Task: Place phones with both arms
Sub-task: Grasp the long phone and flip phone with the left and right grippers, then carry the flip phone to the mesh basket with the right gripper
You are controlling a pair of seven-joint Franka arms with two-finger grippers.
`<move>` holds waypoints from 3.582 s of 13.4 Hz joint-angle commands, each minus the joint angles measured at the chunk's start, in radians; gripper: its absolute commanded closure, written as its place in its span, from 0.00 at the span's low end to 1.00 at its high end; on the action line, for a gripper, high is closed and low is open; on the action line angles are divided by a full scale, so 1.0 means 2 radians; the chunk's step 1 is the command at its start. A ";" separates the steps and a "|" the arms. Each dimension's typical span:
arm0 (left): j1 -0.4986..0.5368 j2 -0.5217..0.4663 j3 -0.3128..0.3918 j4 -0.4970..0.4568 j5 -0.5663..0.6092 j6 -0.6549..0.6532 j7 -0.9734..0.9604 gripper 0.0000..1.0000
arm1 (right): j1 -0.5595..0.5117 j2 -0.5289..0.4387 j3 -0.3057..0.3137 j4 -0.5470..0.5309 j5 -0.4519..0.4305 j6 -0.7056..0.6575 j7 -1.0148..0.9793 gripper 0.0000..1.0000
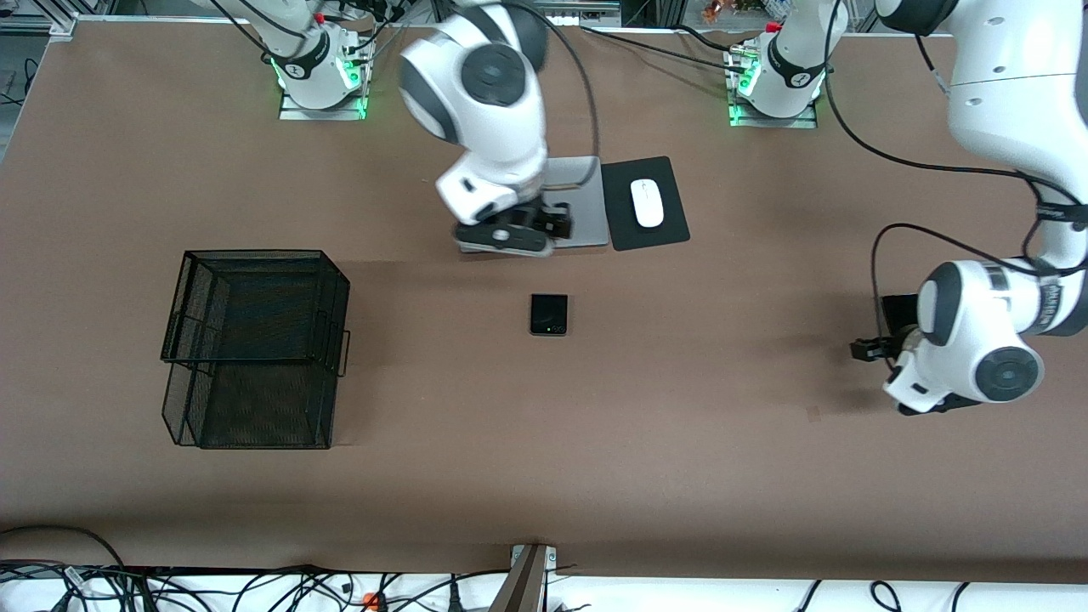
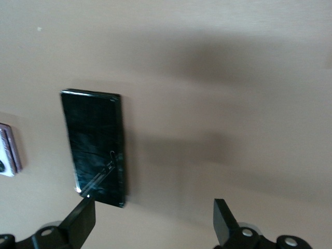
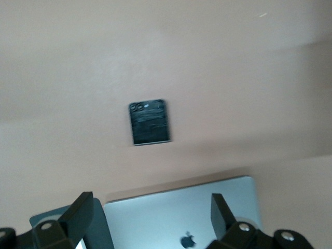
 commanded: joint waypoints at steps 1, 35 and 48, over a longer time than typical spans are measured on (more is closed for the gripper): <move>0.032 -0.004 -0.011 0.000 0.003 0.016 0.059 0.00 | 0.007 0.057 -0.006 0.030 -0.008 0.027 0.004 0.00; 0.113 0.007 -0.013 -0.109 -0.085 0.185 0.213 0.00 | -0.024 0.086 -0.008 0.093 -0.034 -0.015 -0.035 1.00; 0.061 -0.020 -0.028 0.009 -0.085 -0.025 0.197 0.78 | -0.090 -0.262 -0.221 -0.333 0.000 0.020 -0.449 1.00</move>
